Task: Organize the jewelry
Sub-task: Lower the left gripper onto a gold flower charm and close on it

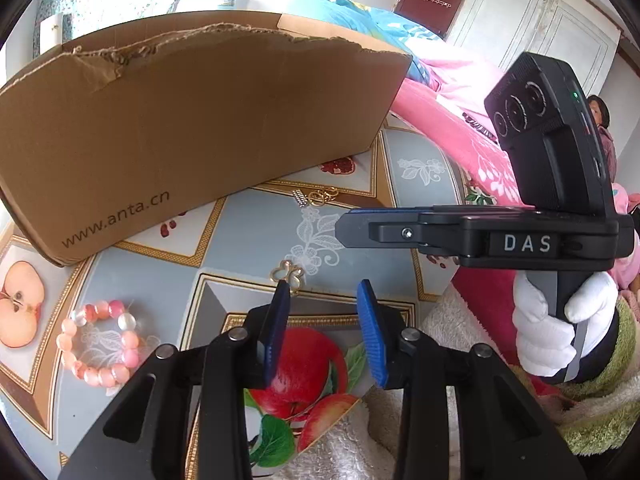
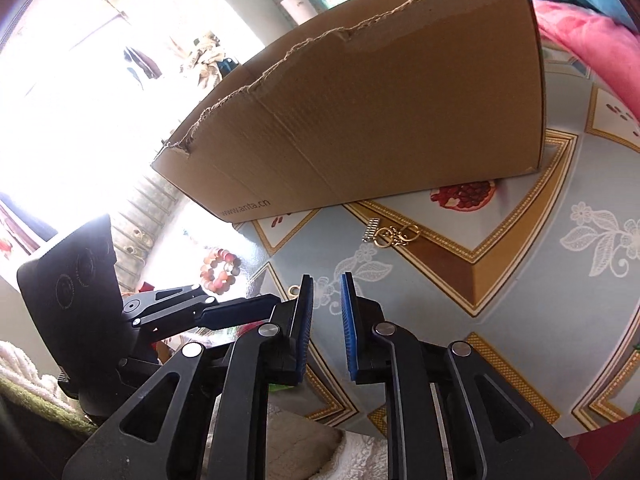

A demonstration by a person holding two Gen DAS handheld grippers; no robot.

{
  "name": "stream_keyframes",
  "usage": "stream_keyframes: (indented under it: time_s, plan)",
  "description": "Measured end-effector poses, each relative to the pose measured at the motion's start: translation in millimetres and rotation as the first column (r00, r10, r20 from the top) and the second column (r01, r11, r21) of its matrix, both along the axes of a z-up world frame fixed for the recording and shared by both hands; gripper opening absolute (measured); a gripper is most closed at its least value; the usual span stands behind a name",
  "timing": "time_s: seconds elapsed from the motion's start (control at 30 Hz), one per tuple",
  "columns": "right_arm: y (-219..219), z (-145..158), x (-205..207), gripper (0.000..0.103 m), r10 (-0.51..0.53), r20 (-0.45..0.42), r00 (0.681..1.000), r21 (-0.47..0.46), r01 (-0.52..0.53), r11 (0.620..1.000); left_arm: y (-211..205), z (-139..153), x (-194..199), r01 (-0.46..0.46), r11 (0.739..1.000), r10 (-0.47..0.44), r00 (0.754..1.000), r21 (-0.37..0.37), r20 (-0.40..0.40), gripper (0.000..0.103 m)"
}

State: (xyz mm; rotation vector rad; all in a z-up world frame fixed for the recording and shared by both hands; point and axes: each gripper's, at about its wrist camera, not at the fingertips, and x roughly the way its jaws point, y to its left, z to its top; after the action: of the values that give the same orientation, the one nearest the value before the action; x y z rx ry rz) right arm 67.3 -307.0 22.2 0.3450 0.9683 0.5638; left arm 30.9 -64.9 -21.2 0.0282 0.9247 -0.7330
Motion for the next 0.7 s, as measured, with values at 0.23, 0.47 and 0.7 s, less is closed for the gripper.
stream_keyframes:
  time_s: [0.23, 0.47, 0.7]
  plan:
    - [-12.6, -3.9, -5.1, 0.016, -0.031, 0.003, 1.000, 0.022, 0.031, 0.999, 0.5, -3.1, 11.9, -0.008, 0.994, -0.001, 0.997, -0.106, -0.083, 0.033]
    - [-19.4, -3.9, -6.4, 0.016, -0.034, 0.013, 0.999, 0.024, 0.034, 0.999, 1.4, 3.5, 9.6, -0.036, 0.998, 0.034, 0.999, -0.043, -0.031, 0.033]
    - [-29.5, -5.0, -6.6, 0.016, -0.045, 0.005, 0.999, 0.040, 0.044, 0.998, -15.4, 3.7, 4.0, -0.066, 0.988, 0.053, 0.994, 0.138, 0.091, 0.034]
